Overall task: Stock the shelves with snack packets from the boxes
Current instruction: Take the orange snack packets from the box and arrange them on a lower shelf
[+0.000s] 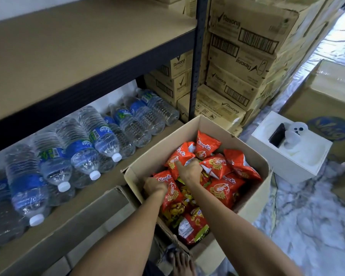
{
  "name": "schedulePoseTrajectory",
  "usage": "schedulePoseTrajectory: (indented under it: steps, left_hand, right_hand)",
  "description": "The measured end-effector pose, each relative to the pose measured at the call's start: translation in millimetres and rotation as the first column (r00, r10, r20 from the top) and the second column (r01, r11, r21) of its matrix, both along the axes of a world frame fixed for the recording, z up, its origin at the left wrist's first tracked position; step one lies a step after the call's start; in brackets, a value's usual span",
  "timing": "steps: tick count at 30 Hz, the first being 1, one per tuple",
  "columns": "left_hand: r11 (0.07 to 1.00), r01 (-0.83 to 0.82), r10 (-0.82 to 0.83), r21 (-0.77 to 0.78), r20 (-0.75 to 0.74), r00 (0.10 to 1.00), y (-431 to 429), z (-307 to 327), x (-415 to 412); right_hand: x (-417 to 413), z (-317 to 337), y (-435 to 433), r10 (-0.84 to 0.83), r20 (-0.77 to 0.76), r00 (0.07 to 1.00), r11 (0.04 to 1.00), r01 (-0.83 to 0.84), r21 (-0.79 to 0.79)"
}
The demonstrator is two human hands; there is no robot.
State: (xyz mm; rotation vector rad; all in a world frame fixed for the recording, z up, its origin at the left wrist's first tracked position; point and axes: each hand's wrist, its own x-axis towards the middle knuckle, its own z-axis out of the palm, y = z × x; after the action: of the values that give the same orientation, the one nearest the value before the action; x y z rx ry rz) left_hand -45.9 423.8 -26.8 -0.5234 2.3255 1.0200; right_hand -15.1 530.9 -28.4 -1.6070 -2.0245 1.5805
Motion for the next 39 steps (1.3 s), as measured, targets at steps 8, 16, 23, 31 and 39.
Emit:
schedulePoseTrajectory:
  steps: [8,16,23,31,39]
  left_hand:
    - [0.996,-0.079,0.08,0.048,-0.021,0.997,-2,1,-4]
    - [0.992,-0.049,0.058,0.116,-0.077,0.995,-2,12,5]
    - [0.983,-0.003,0.036,0.184,-0.176,0.984,-2,58,22]
    - [0.962,0.204,-0.113,0.182,-0.414,0.903,-17,132,21]
    - [0.894,0.337,-0.096,0.295,-0.609,0.788,-54,204,28]
  right_hand:
    - [-22,-11,-1,-0.103,0.058,0.993,0.992,0.106,-0.061]
    - [8,3,-3,-0.106,-0.168,0.98,0.994,0.105,-0.016]
    - [41,42,-5,-0.077,-0.291,0.954,0.996,0.085,0.016]
    - [58,111,-6,-0.047,-0.456,0.889,0.998,0.06,0.014]
    - [75,182,-12,0.033,-0.609,0.793,0.999,-0.025,0.022]
